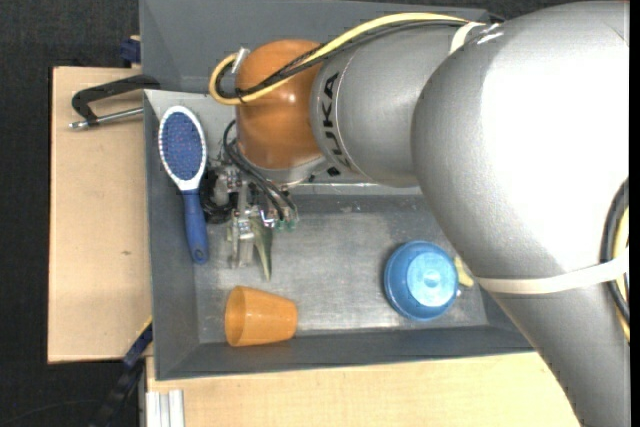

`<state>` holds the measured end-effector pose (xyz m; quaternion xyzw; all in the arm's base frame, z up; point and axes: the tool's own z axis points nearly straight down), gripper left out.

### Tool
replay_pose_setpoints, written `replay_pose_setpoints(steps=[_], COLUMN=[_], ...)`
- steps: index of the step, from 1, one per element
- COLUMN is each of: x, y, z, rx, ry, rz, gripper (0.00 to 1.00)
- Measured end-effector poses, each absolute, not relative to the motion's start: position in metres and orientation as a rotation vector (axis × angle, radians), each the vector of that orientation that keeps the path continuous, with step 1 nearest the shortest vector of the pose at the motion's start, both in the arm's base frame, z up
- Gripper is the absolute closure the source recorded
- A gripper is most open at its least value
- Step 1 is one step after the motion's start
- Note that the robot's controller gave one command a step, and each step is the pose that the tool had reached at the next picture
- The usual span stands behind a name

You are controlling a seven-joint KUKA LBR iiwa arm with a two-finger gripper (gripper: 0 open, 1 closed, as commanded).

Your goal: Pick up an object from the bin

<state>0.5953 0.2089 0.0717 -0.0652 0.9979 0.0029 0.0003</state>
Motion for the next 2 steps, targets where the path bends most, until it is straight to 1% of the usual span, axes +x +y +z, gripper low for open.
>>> replay_pose_setpoints(steps=[1, 2], x=[0.599, 0.566], y=[0.209, 0.226], z=[0.076, 0.207], rx=[-0.200, -0.140], ry=[3.123, 3.126], rz=[0.012, 0.010], gripper=[1.00, 1.00])
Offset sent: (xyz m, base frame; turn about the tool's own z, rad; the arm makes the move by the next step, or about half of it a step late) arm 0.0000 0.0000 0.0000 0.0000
